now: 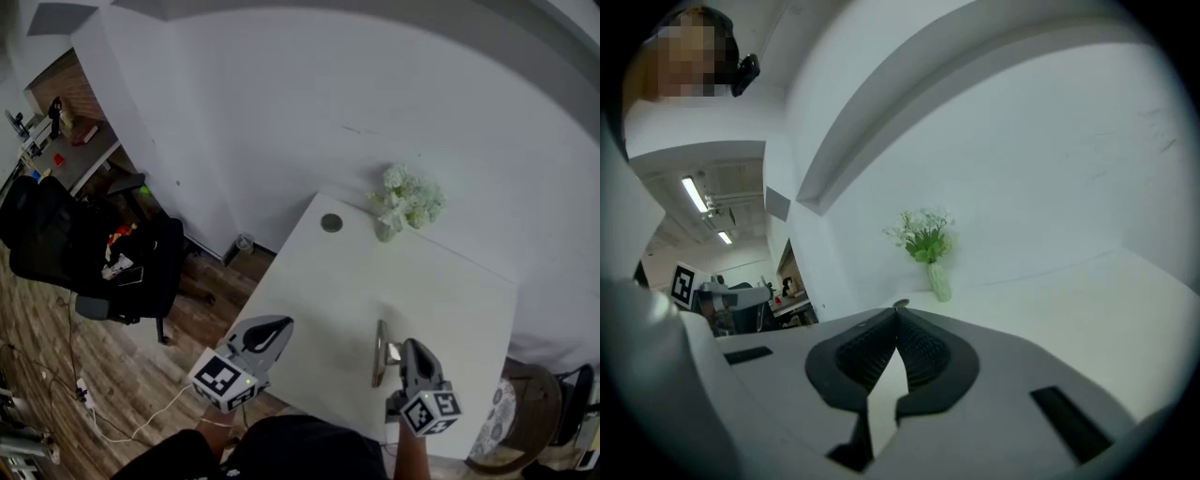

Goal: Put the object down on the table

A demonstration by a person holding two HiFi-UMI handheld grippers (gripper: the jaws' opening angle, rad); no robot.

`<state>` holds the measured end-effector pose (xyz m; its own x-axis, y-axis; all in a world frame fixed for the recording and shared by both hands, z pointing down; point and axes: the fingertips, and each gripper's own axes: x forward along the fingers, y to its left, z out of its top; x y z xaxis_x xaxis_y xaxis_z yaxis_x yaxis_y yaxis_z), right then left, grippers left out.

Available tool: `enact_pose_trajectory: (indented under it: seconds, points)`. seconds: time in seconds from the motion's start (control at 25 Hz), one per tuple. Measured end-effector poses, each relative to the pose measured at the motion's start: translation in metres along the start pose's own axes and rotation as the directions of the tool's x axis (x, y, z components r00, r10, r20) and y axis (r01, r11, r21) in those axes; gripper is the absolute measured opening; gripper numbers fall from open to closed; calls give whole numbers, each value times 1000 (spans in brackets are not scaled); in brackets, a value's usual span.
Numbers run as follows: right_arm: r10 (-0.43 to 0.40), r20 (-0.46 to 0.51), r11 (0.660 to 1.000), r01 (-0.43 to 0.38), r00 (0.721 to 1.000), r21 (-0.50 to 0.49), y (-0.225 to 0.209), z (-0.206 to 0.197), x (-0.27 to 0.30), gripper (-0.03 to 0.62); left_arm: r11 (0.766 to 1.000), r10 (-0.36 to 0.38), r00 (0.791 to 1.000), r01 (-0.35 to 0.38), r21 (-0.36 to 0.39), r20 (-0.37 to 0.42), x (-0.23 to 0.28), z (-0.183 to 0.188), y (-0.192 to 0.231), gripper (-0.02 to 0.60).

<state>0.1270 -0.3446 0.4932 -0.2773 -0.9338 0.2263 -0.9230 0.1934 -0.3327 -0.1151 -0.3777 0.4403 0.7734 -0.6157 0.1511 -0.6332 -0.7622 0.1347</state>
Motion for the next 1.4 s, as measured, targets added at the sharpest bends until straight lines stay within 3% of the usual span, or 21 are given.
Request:
enact_pose_trajectory:
  seconds: [0.28, 1.4]
  points:
    - [28, 81, 1000, -27, 996, -16, 27, 25, -12, -3, 1000, 5, 1000, -5, 4, 21, -14, 5, 2, -2]
    - [50, 102, 998, -47, 994, -31, 43, 33, -18, -3, 1000, 12, 1000, -11, -12, 19, -24, -2, 4, -2]
